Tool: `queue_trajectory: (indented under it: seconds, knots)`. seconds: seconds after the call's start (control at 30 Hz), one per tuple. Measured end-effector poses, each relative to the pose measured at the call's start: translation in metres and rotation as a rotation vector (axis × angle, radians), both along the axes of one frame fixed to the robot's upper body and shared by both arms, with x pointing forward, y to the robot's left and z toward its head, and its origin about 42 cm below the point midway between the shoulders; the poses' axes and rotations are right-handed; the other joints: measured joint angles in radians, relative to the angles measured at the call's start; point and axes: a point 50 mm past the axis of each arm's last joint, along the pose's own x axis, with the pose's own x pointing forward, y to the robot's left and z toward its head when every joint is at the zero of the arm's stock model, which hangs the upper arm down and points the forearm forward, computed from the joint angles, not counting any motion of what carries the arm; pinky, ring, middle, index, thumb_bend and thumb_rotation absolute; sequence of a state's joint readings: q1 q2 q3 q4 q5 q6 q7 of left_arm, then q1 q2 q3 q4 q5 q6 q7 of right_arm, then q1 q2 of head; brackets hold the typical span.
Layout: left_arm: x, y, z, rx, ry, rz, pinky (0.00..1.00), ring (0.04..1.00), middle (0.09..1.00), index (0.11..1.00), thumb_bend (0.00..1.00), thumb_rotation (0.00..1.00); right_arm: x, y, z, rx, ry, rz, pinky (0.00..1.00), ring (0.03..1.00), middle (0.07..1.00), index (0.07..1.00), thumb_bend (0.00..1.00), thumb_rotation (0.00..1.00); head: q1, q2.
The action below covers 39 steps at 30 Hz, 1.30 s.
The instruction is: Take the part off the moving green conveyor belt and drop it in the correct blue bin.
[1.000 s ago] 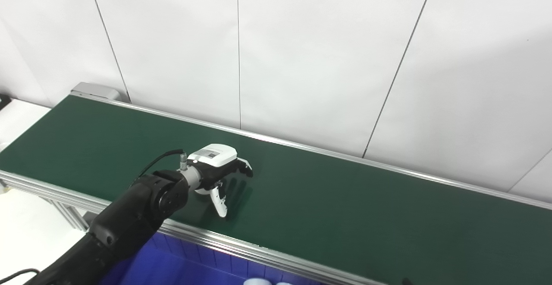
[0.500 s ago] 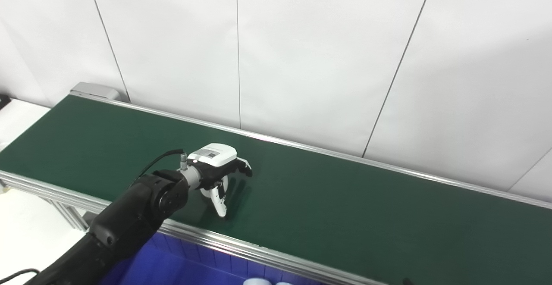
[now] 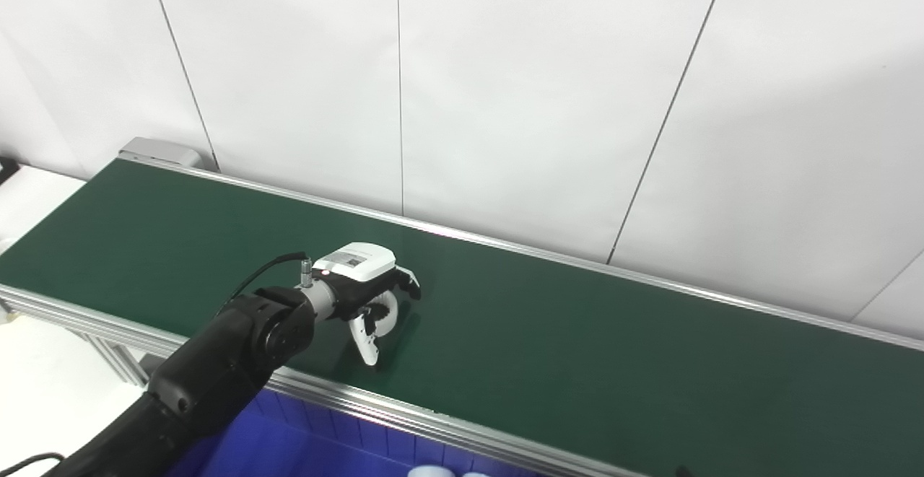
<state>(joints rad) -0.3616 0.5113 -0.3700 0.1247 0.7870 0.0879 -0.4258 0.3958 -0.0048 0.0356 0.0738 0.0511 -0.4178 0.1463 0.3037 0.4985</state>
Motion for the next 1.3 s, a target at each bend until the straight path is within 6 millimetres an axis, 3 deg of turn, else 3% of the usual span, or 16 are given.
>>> queue_trajectory:
  seconds: [0.2,0.33,0.37,0.43,0.67,1.3]
  knots:
    - [0.000,0.000,0.000,0.003,-0.001,0.000,0.72,0.774,0.813,0.757,0.88,0.00,-0.001,0.000,0.000,-0.004,0.001,0.000,0.77,0.809,0.839,0.931,0.26,0.94,0.000,0.003]
    - [-0.001,0.000,-0.002,0.027,-0.037,-0.010,0.60,0.626,0.689,0.683,0.79,0.00,-0.001,0.000,0.000,-0.005,0.001,0.000,0.77,0.808,0.836,0.925,0.27,0.93,-0.002,0.005]
    - [-0.002,-0.001,-0.003,0.031,-0.057,-0.020,0.57,0.524,0.592,0.628,0.62,0.00,-0.001,-0.001,0.000,-0.006,0.001,-0.001,0.77,0.808,0.836,0.925,0.27,0.93,-0.002,0.005]
    - [-0.001,0.000,-0.004,0.023,-0.091,-0.030,0.53,0.452,0.530,0.530,0.52,0.00,-0.001,-0.001,0.000,-0.006,0.001,-0.002,0.77,0.809,0.838,0.925,0.28,0.93,-0.002,0.005]
    - [0.000,0.002,-0.012,-0.016,-0.162,-0.039,0.52,0.453,0.479,0.498,0.50,0.00,0.000,-0.001,0.000,-0.003,0.000,-0.001,0.77,0.812,0.843,0.941,0.30,0.94,-0.002,0.005]
    - [-0.002,-0.007,-0.018,-0.038,-0.223,-0.090,0.50,0.447,0.480,0.498,0.50,0.00,0.000,-0.001,0.000,0.001,-0.001,0.007,0.77,0.812,0.843,0.942,0.29,0.95,-0.006,0.003]
